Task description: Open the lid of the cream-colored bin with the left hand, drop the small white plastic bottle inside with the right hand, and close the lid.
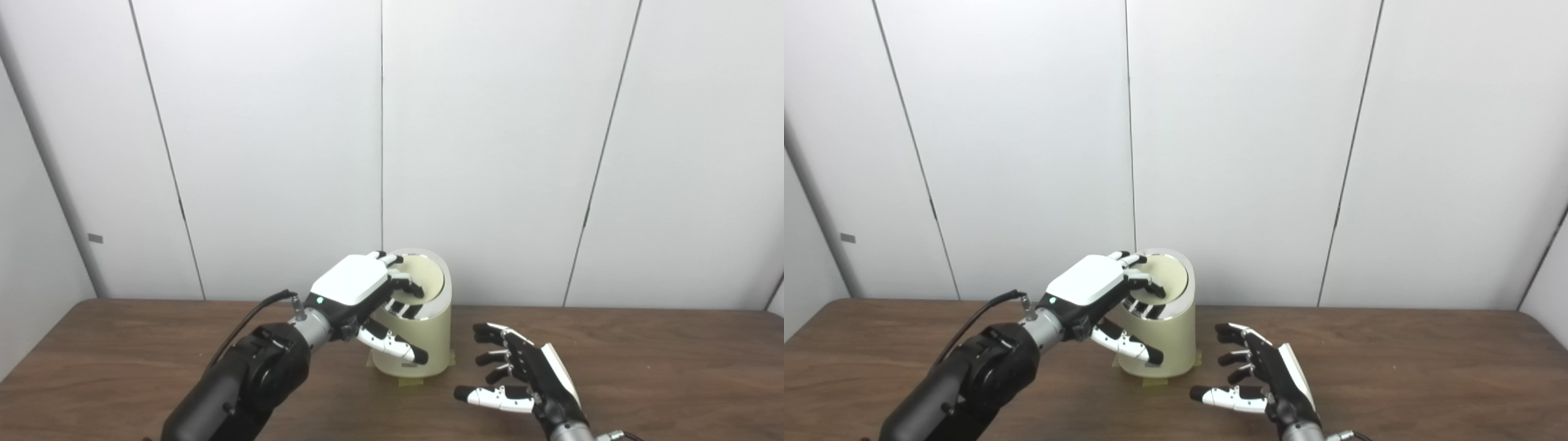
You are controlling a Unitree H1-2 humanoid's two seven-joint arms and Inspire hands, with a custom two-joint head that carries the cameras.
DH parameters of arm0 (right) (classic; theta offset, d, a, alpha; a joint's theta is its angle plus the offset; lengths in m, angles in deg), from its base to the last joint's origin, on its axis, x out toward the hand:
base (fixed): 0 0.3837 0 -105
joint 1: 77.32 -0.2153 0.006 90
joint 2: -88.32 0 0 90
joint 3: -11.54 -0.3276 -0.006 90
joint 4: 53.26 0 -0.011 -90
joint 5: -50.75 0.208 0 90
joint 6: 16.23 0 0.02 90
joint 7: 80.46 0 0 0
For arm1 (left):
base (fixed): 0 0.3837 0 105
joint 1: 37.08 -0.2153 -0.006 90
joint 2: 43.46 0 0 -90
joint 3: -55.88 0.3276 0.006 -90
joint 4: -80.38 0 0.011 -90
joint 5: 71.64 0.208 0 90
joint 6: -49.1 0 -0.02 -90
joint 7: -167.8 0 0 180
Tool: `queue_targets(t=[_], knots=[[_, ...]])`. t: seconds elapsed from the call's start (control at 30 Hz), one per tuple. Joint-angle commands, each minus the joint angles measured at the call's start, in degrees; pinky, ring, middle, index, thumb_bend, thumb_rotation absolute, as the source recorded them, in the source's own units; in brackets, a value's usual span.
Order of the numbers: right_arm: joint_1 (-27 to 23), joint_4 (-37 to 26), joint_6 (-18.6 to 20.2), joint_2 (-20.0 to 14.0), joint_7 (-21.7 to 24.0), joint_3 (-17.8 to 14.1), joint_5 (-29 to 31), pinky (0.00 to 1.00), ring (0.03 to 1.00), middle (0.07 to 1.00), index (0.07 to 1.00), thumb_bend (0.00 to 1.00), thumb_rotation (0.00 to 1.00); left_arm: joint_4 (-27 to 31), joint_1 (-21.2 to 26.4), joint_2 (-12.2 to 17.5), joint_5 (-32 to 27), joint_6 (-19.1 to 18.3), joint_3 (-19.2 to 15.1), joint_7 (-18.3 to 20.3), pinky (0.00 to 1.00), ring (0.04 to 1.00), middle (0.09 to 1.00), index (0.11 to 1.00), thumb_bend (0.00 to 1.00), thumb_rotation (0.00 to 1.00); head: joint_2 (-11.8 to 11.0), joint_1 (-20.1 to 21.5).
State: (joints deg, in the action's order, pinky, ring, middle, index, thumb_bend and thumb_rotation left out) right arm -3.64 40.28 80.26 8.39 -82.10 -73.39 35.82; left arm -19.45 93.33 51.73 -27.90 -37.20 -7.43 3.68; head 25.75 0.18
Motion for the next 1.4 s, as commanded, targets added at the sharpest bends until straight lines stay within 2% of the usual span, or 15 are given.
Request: queue_targets(t=[0.0,0.7,0.9,1.0,1.2,1.37], knots=[[-1.88,-2.34,-0.72,-0.08,-0.01,-0.47,0.38,0.5,0.654,0.776,0.762,0.76,0.22,-2.85,-1.72,-1.25,0.04,0.21,2.72,3.6,1.0,0.977,0.776,0.78,0.95,0.55,0.11,0.11],[-1.69,-3.09,-0.13,-0.37,0.11,-0.43,-0.15,0.5,0.654,0.778,0.766,0.75,0.23,-4.84,-1.81,-1.7,-0.67,-0.89,4.54,5.77,1.0,0.984,0.776,0.765,0.95,0.52,0.33,0.21],[-1.74,-2.85,-0.25,-0.6,0.07,-0.49,-0.28,0.5,0.653,0.771,0.764,0.75,0.25,-3.41,-2.06,-0.84,0.6,0.28,3.52,1.18,1.0,0.976,0.78,0.788,0.95,0.54,0.15,-0.17],[-1.85,-2.61,-0.4,-0.62,0.02,-0.41,-0.41,0.5,0.655,0.774,0.765,0.75,0.25,-1.7,-2.11,-0.36,1.01,0.47,2.56,-0.79,1.0,0.978,0.779,0.793,0.93,0.51,0.06,-0.23],[-1.97,-2.37,-0.38,-0.33,0.12,-0.6,0.22,0.49,0.652,0.782,0.762,0.74,0.22,1.22,-2.55,0.13,1.35,-0.01,0.61,-2.29,1.0,0.991,0.787,0.803,0.89,0.48,0.01,-0.36],[-2.06,-2.3,-0.33,-0.63,0.22,-0.4,-0.24,0.5,0.656,0.784,0.762,0.74,0.23,2.49,-2.99,-0.09,2.45,0.11,-0.43,-4.11,1.0,0.988,0.806,0.821,0.87,0.5,0.02,-0.36]])
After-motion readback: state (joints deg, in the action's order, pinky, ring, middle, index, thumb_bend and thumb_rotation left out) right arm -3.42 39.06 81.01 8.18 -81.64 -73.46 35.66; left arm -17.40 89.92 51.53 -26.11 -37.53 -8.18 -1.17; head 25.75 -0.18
